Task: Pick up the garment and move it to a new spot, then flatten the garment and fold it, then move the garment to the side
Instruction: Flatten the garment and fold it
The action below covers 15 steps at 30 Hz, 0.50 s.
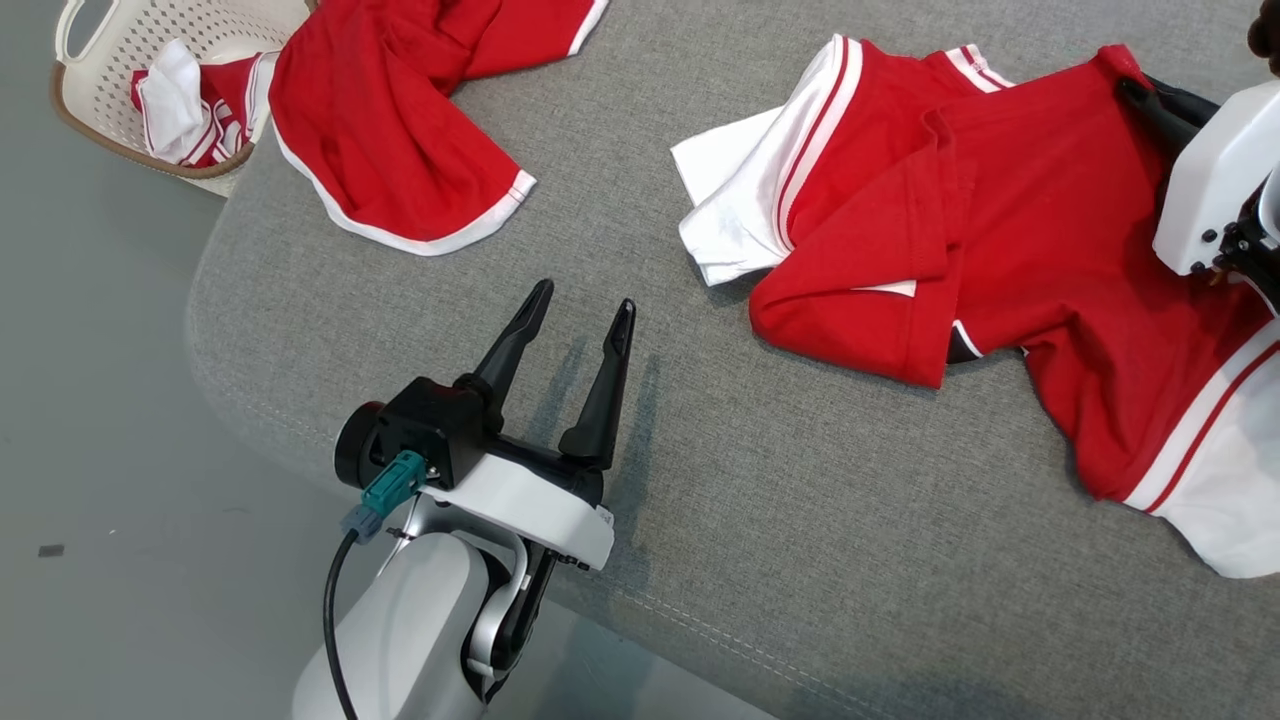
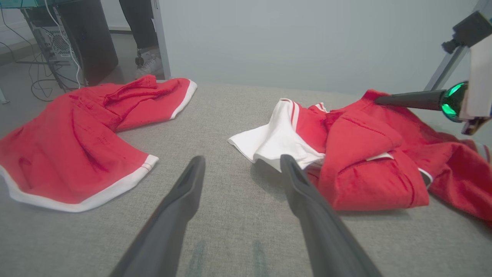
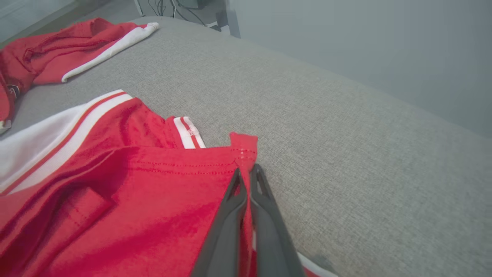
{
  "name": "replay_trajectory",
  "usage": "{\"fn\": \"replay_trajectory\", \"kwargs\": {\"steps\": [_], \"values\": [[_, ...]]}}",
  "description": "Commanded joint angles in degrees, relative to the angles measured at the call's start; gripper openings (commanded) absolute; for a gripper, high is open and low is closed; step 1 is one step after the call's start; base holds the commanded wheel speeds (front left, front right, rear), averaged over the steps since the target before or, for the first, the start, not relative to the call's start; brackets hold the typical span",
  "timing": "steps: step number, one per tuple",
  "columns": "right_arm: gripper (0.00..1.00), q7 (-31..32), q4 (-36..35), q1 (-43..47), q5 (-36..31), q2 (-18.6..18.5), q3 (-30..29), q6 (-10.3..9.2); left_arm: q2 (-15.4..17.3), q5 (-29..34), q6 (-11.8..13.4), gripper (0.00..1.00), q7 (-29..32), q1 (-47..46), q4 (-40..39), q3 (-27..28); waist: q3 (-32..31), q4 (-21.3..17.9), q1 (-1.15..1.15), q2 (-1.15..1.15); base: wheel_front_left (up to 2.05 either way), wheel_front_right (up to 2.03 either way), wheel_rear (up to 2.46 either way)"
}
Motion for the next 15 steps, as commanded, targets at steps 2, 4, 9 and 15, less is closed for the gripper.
{"fn": "replay_trajectory", "kwargs": {"steps": [2,4,9,15], "values": [[0.00,-3.2,-0.5,0.4,1.1,0.2,0.2,0.24,1.5,0.2,-0.4,1.00,-0.6,-1.9,-1.0,2.3,-0.5,-0.4,0.00,0.00,0.00,0.00,0.00],[0.00,-5.2,-0.8,0.5,1.8,0.0,0.3,0.24,1.6,0.3,-0.3,1.00,-0.6,-1.8,-1.0,2.4,-0.9,-0.8,0.00,0.00,0.00,0.00,0.00],[0.00,-8.4,-4.4,1.6,4.0,0.1,2.7,0.24,2.4,0.4,0.1,1.00,-0.6,-1.0,-0.9,2.7,-2.8,-2.6,0.00,0.00,0.00,0.00,0.00],[0.00,-11.5,-12.1,4.0,5.0,-0.9,6.4,0.24,3.5,0.4,0.8,1.00,0.1,-0.1,-1.4,2.8,-5.1,-4.7,0.00,0.00,0.00,0.00,0.00]]}}
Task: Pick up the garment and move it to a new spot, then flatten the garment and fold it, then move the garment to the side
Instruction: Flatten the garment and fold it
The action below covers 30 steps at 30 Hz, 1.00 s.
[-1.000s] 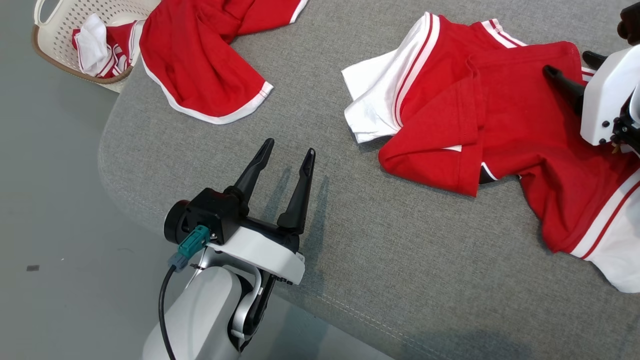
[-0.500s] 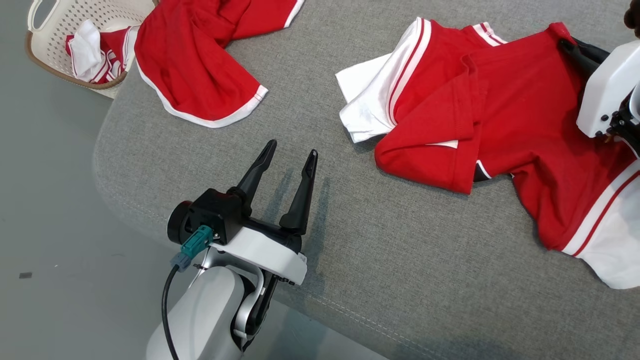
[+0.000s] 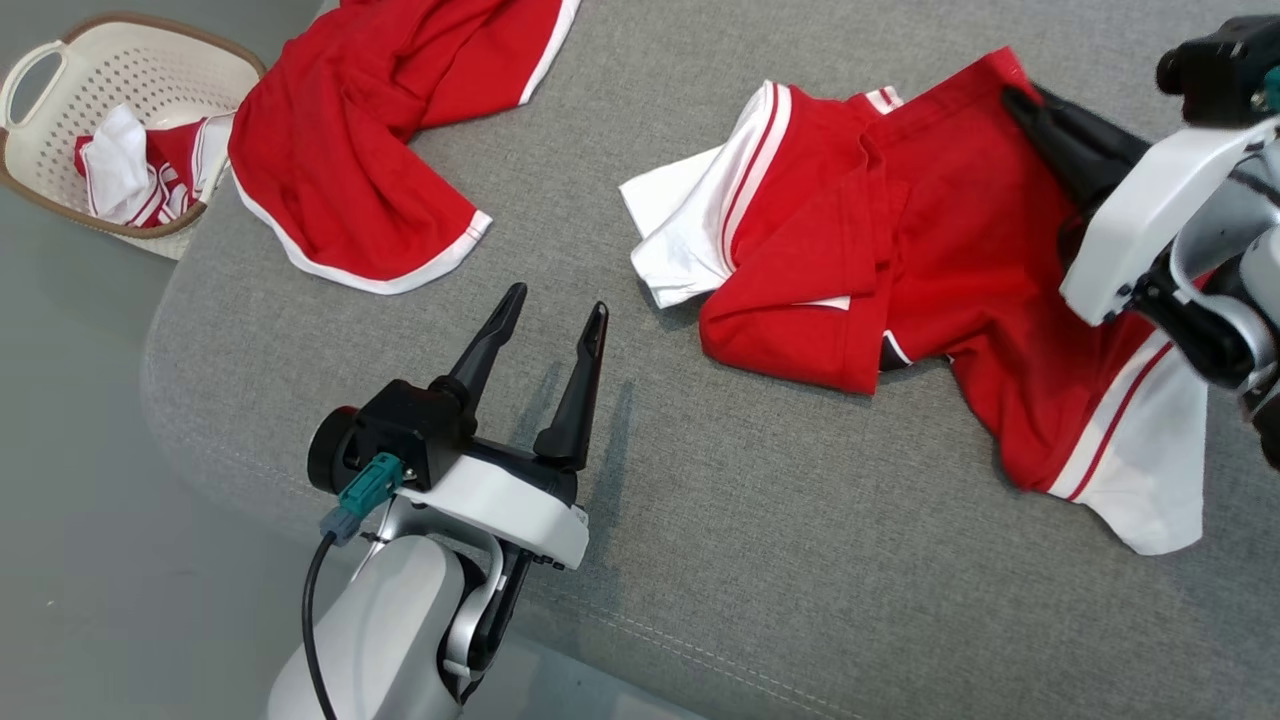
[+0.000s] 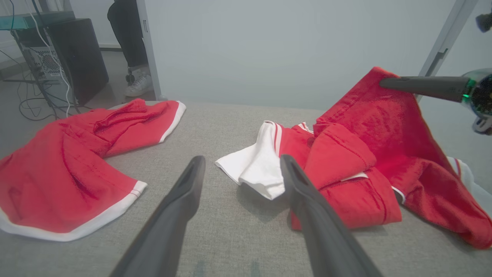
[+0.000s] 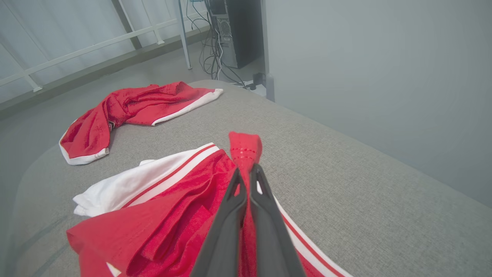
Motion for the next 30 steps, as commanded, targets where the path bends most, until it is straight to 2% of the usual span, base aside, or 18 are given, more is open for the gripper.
{"fn": "replay_trajectory", "kwargs": {"steps": [1,8,12,13,18,24,30], "values": [[0.00,-1.8,-3.7,3.2,0.5,-0.6,0.9,0.25,2.2,0.4,0.8,1.00,0.2,-0.2,-1.5,2.2,-1.4,-1.3,0.00,0.00,0.00,0.00,0.00],[0.00,-4.7,-15.8,11.7,2.2,-1.4,1.9,0.25,4.2,0.2,2.2,1.00,1.4,1.9,-3.1,3.0,-4.6,-4.2,0.00,0.00,0.00,0.00,0.00],[0.00,-5.7,-23.0,21.4,4.5,-2.5,0.4,0.25,5.6,0.0,3.2,1.00,2.5,3.7,-4.3,3.6,-7.1,-6.3,0.00,0.00,0.00,0.00,0.00],[0.00,-5.7,-26.1,26.5,5.5,-2.5,-0.4,0.25,6.4,0.0,3.7,1.00,3.1,4.7,-5.0,3.8,-8.4,-7.6,0.00,0.00,0.00,0.00,0.00],[0.00,-4.4,-32.6,37.8,6.8,-1.6,-1.7,0.25,8.4,-0.2,5.1,1.00,4.7,7.1,-7.0,4.4,-10.9,-10.8,0.00,0.00,0.00,0.00,0.00],[0.00,-1.3,-36.7,45.3,6.7,2.0,-2.1,0.25,9.4,-0.3,5.9,1.00,6.6,9.0,-9.4,4.0,-12.1,-12.1,0.00,0.00,0.00,0.00,0.00],[0.00,3.1,-32.9,46.9,4.7,5.8,-1.1,0.25,9.6,-0.2,6.1,1.00,7.6,9.2,-10.6,3.2,-12.0,-11.6,0.00,0.00,0.00,0.00,0.00]]}}
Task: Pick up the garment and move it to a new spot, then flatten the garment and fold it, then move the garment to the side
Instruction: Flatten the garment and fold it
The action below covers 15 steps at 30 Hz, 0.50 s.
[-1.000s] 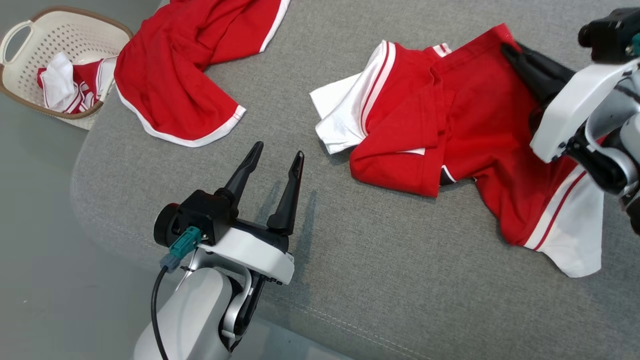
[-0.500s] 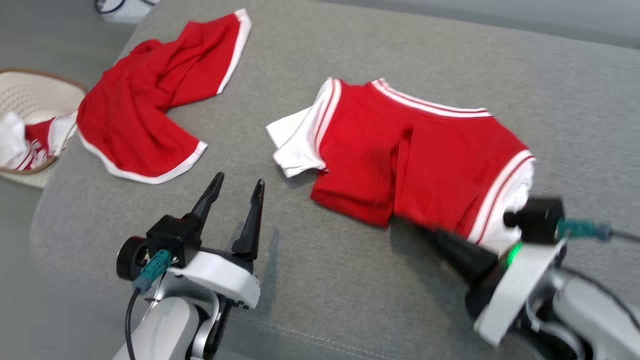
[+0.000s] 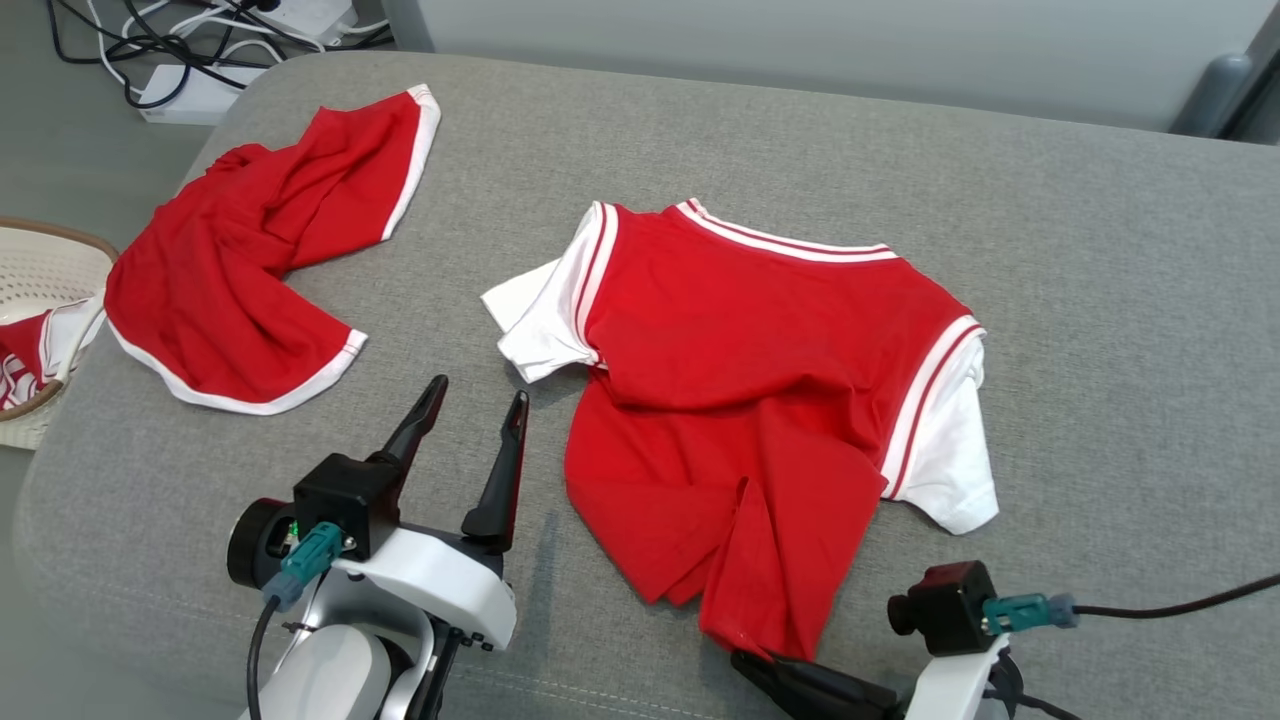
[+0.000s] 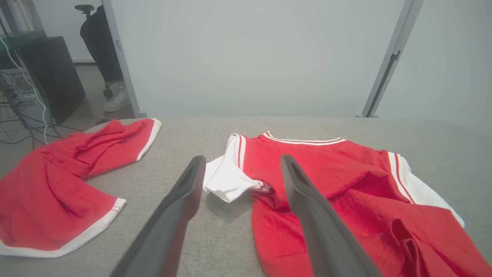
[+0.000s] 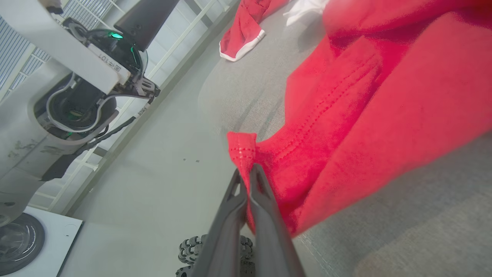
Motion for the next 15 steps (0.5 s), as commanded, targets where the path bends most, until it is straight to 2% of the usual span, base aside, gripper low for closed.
{"fn": "replay_trajectory", "kwargs": {"steps": [1,4,5,6,7,10,15], "values": [[0.00,0.3,-0.3,1.2,-0.6,-0.1,0.2,0.26,1.2,-0.1,0.5,1.00,0.1,-0.7,-1.5,1.8,0.1,0.4,0.00,0.00,0.00,0.00,0.00],[0.00,1.8,2.4,1.6,-1.0,0.6,0.2,0.26,1.1,-0.1,0.4,1.00,0.3,-1.0,-1.6,1.4,0.2,0.8,0.00,0.00,0.00,0.00,0.00],[0.11,2.1,3.3,1.9,-0.7,0.9,0.1,0.26,1.1,-0.1,0.4,1.00,0.4,-1.1,-1.6,1.4,0.1,0.9,0.00,0.00,0.00,0.00,0.00],[0.45,2.6,3.9,2.1,-0.4,1.1,0.2,0.26,1.2,-0.1,0.4,1.00,0.4,-1.1,-1.6,1.4,0.0,0.9,0.00,0.00,0.00,0.00,0.00],[1.00,2.7,4.3,2.2,-0.3,1.3,0.2,0.26,1.2,-0.2,0.4,1.00,0.4,-1.0,-1.5,1.4,-0.1,0.9,0.00,0.00,0.00,0.00,0.00],[1.00,2.4,4.4,2.9,0.5,1.5,-0.2,0.26,1.6,-0.4,0.7,1.00,0.5,-0.4,-1.3,1.6,-0.9,0.5,0.00,0.00,0.00,0.00,0.00],[1.00,-0.5,1.4,5.3,1.1,-0.7,-2.8,0.26,2.6,-0.8,1.5,1.00,0.8,1.5,-1.3,2.2,-2.9,-0.9,0.00,0.00,0.00,0.00,0.00]]}}
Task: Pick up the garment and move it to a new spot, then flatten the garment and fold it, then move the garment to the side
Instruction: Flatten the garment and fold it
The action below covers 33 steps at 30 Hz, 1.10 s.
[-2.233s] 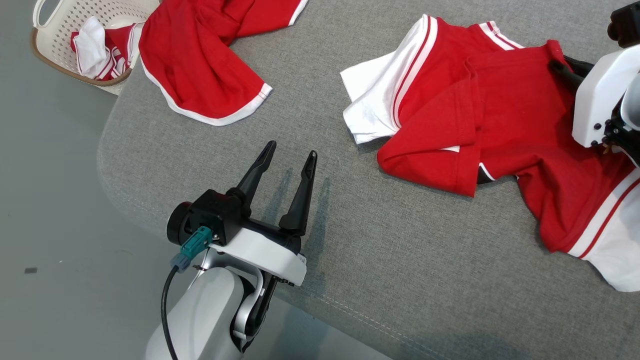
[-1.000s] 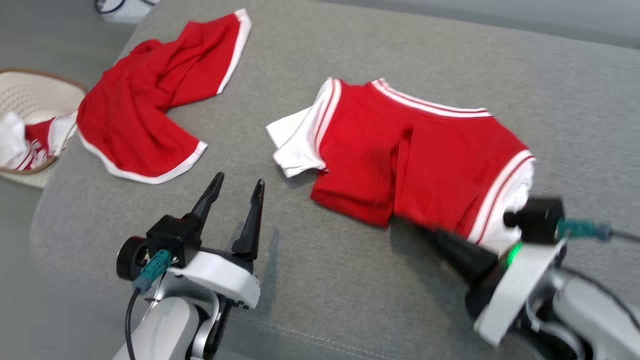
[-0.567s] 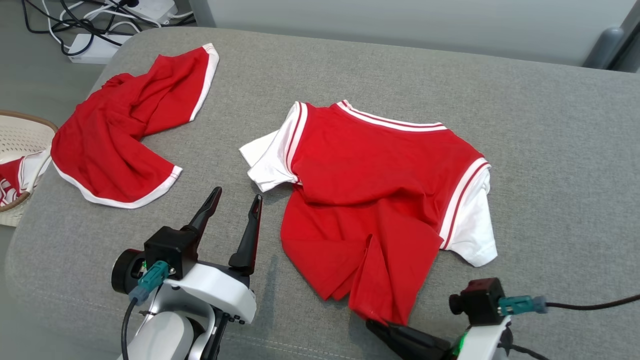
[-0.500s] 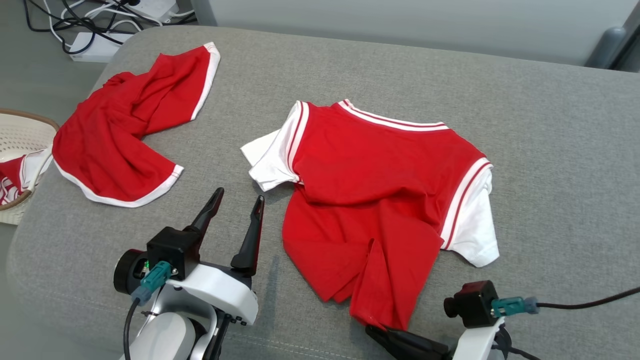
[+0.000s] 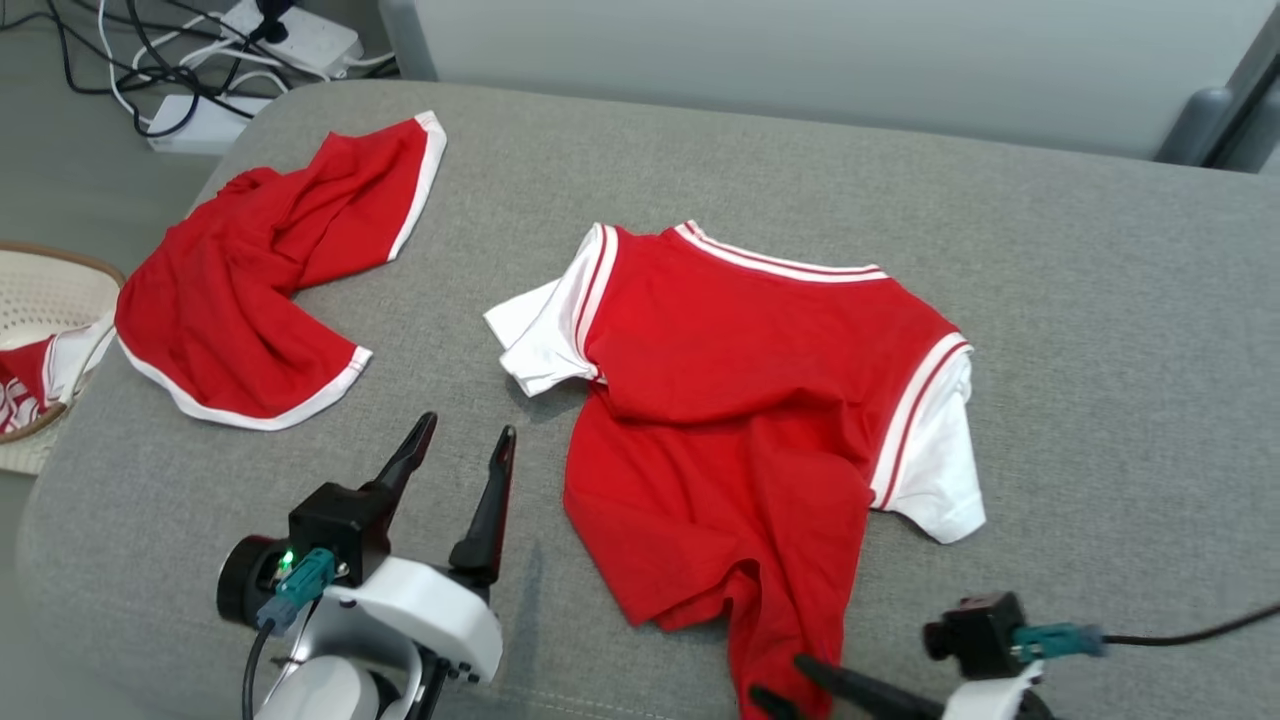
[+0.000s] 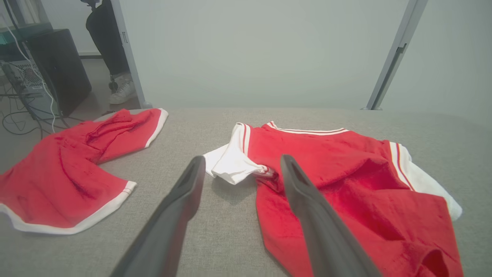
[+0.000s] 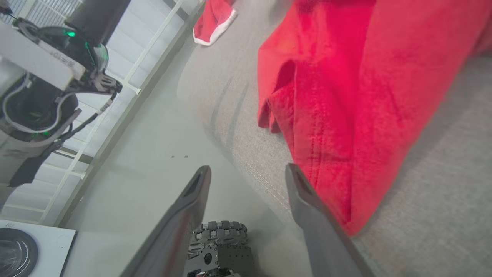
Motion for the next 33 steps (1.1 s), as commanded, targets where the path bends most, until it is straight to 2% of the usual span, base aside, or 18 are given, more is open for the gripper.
{"fn": "replay_trajectory", "kwargs": {"steps": [1,4,5,9,14,19,22,26,33], "values": [[1.00,-2.6,-2.5,1.5,0.0,-1.5,-1.8,0.26,1.9,-0.3,0.8,1.00,-0.1,-0.6,-1.4,2.6,-1.1,-1.0,0.00,0.00,0.00,0.00,0.00],[1.00,-8.9,-4.1,3.8,-1.6,-3.4,-8.0,0.26,2.9,-0.4,1.6,1.00,0.2,0.6,-2.0,3.2,-2.5,-2.2,0.00,0.00,0.00,0.00,0.00],[1.00,-8.9,-4.1,3.8,-1.6,-3.4,-8.0,0.26,2.9,-0.4,1.6,1.00,0.2,0.6,-2.0,3.2,-2.5,-2.2,0.00,0.00,0.00,0.00,0.00],[1.00,-16.5,-1.2,7.6,-8.4,-4.1,-20.3,0.26,4.2,-0.5,2.7,1.00,0.7,2.4,-3.4,4.0,-3.9,-4.1,0.00,0.00,0.00,0.00,0.00],[1.00,-18.7,0.7,11.6,-18.2,0.3,-34.0,0.26,5.3,-0.6,4.0,1.00,1.4,3.9,-5.6,4.7,-4.6,-5.6,0.00,0.00,0.00,0.00,0.00],[1.00,-19.2,0.1,14.7,-29.6,6.8,-43.6,0.26,5.7,-1.0,5.3,1.00,1.4,5.4,-6.9,5.5,-5.3,-6.1,0.00,0.00,0.00,0.00,0.00],[1.00,-19.3,-0.4,16.9,-35.4,10.5,-46.3,0.26,5.7,-1.4,6.0,1.00,1.3,6.4,-7.4,6.1,-5.8,-6.3,0.00,0.00,0.00,0.00,0.00],[1.00,-19.5,-0.3,19.9,-39.2,14.5,-46.8,0.26,5.7,-1.9,6.9,1.00,1.0,8.2,-7.8,6.6,-6.5,-6.5,0.00,0.00,0.00,0.00,0.00],[1.00,-19.5,0.6,22.3,-40.7,17.1,-46.3,0.26,5.7,-2.5,8.0,1.00,1.0,10.7,-8.6,6.8,-7.6,-6.8,0.00,0.00,0.00,0.00,0.00]]}}
